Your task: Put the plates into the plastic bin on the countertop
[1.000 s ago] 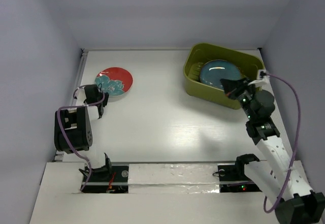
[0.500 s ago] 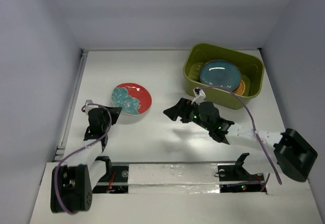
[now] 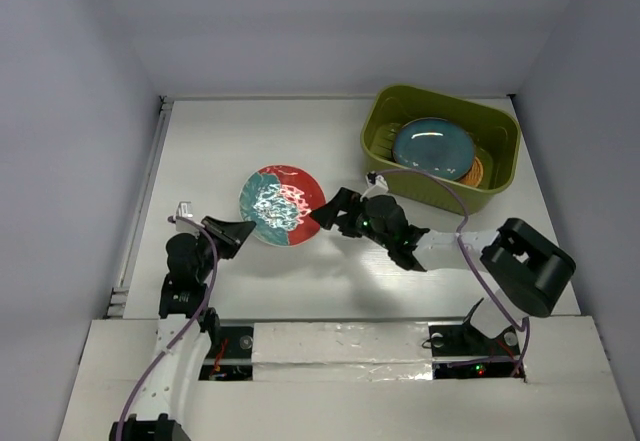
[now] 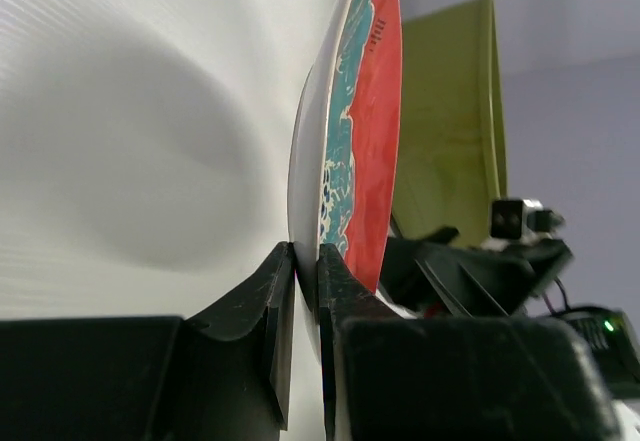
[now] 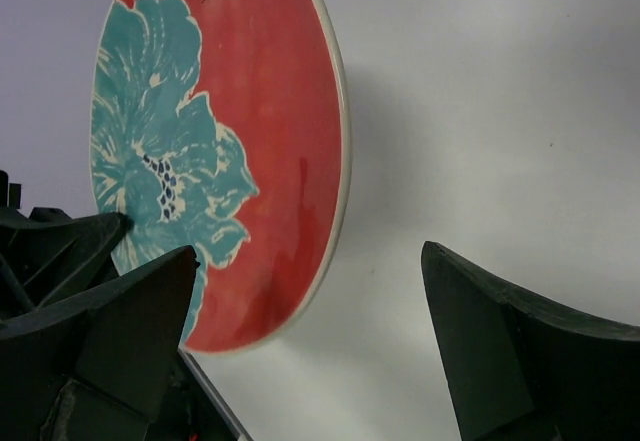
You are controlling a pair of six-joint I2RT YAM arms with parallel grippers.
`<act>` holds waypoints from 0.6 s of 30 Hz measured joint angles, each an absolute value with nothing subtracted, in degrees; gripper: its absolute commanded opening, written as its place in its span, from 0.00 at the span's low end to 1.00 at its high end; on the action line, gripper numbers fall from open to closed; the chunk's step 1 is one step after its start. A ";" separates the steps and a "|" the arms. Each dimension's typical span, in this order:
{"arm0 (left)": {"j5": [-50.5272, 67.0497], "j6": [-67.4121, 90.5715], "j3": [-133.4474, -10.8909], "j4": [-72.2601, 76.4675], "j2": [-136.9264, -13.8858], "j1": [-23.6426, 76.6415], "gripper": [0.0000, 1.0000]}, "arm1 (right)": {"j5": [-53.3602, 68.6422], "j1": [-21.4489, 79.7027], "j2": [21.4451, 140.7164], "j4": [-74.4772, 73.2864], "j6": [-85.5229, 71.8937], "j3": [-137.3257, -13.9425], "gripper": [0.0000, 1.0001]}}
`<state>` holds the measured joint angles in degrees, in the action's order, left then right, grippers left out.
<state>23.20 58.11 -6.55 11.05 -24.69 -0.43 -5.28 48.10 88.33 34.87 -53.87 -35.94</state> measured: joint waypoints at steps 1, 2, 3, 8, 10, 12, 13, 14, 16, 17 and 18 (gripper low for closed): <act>24.18 58.39 -6.55 10.59 -24.08 -0.40 0.00 | -4.91 48.10 89.25 35.83 -54.15 -35.97 1.00; 25.41 58.72 -6.55 10.11 -23.46 -0.38 0.00 | -4.49 48.10 89.91 36.53 -54.30 -35.97 0.98; 26.41 59.00 -6.55 9.76 -23.11 -0.38 0.00 | -4.14 48.10 90.50 37.04 -54.41 -35.97 0.95; 31.73 59.64 -7.38 8.23 -22.31 -0.38 0.00 | -2.92 48.10 91.64 40.58 -55.64 -36.14 0.23; 32.21 59.27 -8.78 6.35 -22.44 -0.54 0.09 | -3.53 47.81 90.67 42.76 -57.60 -35.16 0.03; 33.12 58.37 -10.35 4.03 -23.22 -0.82 0.37 | -4.58 47.33 87.88 45.43 -59.77 -34.72 0.00; 34.17 57.69 -11.70 3.86 -23.46 -0.60 0.45 | -5.28 47.44 86.02 44.60 -59.40 -34.63 0.00; 35.07 56.80 -13.34 3.68 -23.49 -0.34 0.51 | -5.78 47.42 84.05 43.59 -58.94 -34.20 0.00; 36.69 55.16 -16.71 3.73 -23.38 -0.01 0.65 | -6.59 46.87 79.90 40.82 -58.74 -33.52 0.00; 37.19 54.08 -18.00 3.66 -23.31 -0.01 0.68 | -6.44 46.24 77.76 39.24 -58.26 -33.39 0.00; 37.08 53.17 -19.05 3.57 -23.11 -0.01 0.74 | -6.20 45.01 75.18 37.06 -57.01 -33.28 0.00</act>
<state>37.08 53.17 -19.05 3.57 -23.11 -0.01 -6.20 45.01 75.18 37.06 -57.01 -33.28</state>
